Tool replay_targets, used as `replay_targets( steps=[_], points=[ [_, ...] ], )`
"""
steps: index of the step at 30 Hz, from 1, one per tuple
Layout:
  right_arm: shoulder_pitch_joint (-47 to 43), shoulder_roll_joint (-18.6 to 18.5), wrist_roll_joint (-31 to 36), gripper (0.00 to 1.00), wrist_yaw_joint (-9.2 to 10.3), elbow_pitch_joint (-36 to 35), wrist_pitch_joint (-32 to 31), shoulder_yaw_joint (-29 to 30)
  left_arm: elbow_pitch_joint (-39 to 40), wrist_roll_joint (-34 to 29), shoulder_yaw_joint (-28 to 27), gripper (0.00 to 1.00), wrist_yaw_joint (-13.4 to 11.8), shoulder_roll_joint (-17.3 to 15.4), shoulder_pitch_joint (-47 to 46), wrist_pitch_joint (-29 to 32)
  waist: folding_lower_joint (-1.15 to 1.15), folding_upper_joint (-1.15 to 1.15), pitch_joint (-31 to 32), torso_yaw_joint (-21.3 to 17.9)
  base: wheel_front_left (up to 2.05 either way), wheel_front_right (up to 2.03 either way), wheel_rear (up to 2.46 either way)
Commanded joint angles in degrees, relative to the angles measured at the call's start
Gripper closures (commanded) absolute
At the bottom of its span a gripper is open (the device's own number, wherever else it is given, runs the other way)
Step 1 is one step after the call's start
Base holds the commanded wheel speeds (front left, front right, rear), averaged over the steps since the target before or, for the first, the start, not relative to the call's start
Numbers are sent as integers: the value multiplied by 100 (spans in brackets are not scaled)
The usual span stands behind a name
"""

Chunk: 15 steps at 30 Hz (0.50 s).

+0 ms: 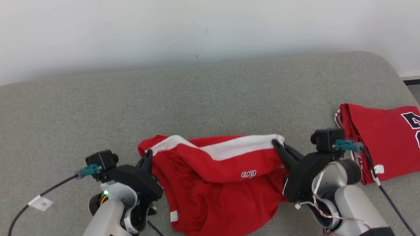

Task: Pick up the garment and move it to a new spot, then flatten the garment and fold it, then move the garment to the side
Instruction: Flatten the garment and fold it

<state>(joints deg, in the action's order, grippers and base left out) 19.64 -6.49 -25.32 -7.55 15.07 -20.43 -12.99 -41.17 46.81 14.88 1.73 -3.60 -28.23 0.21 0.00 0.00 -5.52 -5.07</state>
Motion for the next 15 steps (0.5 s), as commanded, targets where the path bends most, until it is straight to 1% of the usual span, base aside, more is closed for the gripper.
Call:
replay_targets(
  steps=[1, 4, 6, 10, 13, 15],
  points=[
    [142, -82, 61, 100, 15, -67, 75, 0, 108, 78, -19, 100, 73, -21, -139, -19, 0, 0, 11, -7, 0, 0, 0],
    [452, -208, 74, 100, 15, -184, 118, -44, 358, 266, -148, 100, 171, -34, -343, 91, 0, 0, 9, -27, 0, 0, 0],
    [729, -361, 114, 100, 15, -257, 128, -109, 536, 456, -234, 100, 232, -56, -549, 252, 0, 0, -22, -45, 0, 0, 0],
    [1457, -645, 62, 100, 15, -278, 91, -393, 928, 776, -467, 100, 277, -153, -1098, 557, 0, 0, -179, -94, 0, 0, 0],
    [2129, -867, 10, 100, 15, -148, 134, -669, 1176, 811, -546, 100, 225, -325, -1578, 797, 0, 0, -409, -164, 0, 0, 0],
    [2612, -944, -8, 100, 15, 17, 217, -812, 1327, 833, -592, 100, 158, -405, -1952, 916, 0, 0, -626, -202, 0, 0, 0]
  ],
)
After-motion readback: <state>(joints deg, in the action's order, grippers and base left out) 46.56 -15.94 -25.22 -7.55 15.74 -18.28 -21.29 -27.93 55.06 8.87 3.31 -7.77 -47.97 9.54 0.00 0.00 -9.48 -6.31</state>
